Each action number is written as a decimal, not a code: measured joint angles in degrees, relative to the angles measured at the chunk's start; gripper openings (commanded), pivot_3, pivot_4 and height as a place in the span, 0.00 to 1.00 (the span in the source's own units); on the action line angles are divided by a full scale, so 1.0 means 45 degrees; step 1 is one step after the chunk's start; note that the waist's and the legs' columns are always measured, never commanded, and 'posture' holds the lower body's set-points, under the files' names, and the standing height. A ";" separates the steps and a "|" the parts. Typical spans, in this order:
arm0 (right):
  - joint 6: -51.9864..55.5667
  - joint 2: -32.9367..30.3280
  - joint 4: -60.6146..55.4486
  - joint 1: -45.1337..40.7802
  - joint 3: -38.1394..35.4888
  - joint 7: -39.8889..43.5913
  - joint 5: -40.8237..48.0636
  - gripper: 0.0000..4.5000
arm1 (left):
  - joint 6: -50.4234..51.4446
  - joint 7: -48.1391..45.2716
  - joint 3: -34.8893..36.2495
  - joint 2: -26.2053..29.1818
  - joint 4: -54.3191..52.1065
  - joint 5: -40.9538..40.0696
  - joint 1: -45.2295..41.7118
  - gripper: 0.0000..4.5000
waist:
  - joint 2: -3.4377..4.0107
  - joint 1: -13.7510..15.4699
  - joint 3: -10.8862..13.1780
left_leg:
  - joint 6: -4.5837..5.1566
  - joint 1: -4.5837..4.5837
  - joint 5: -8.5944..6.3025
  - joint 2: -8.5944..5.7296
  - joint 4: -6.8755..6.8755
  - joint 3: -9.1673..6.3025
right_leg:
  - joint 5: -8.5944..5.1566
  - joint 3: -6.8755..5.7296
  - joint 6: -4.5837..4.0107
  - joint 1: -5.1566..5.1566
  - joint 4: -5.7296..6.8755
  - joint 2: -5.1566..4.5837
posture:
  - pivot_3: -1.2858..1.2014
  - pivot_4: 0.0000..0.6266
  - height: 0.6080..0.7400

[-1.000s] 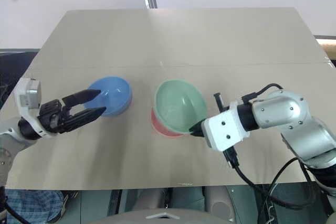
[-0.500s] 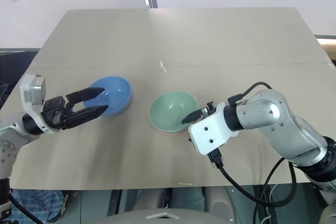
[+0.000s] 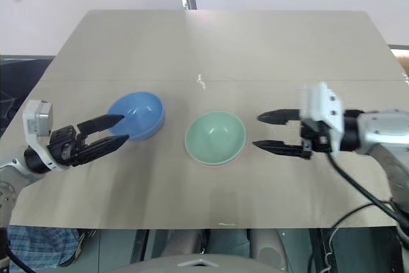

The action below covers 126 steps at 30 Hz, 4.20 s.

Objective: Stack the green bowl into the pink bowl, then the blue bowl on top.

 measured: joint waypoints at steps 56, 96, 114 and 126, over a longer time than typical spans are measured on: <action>-0.2027 -0.0615 0.0861 0.5153 -0.2496 -0.1176 0.1059 1.00 | -0.3842 -0.0139 -0.4502 0.1158 0.2308 0.7020 -0.3433 0.02 | 0.0000 0.0028 0.0006 | 0.0013 0.0164 -0.0006 0.0012 -0.0007 0.0110 | 0.0002 0.0066 0.0003 0.0140 0.0012 0.0081 | 0.52 0.24 1.00; -0.2651 -0.0553 0.1034 0.5431 -0.2335 -0.1349 0.0833 1.00 | -0.4021 -0.1508 -0.4494 0.1388 0.1499 0.6115 -0.3854 0.37 | -0.0003 0.0044 0.0007 | 0.0014 0.0154 -0.0006 0.0011 0.0014 0.0120 | 0.0002 0.0053 0.0003 0.0143 0.0021 0.0088 | 0.52 0.24 1.00; -0.2880 -0.0563 0.1230 0.5412 -0.2334 -0.1367 0.0774 1.00 | -0.5107 -0.2221 -0.4512 0.1433 0.1524 0.6337 -0.3364 0.99 | -0.0003 0.0027 0.0008 | 0.0015 0.0154 -0.0007 0.0011 0.0014 0.0124 | 0.0002 0.0055 0.0003 0.0142 0.0021 0.0087 | 0.52 0.24 1.00; -0.2928 -0.0561 0.1227 0.5490 -0.2335 -0.1424 0.0768 1.00 | -0.6398 -0.2531 -0.5421 0.1782 0.2302 0.7898 -0.2946 0.99 | -0.0003 0.0033 0.0008 | 0.0016 0.0154 -0.0007 0.0010 0.0013 0.0123 | 0.0002 0.0055 0.0003 0.0142 0.0022 0.0089 | 0.52 0.24 1.00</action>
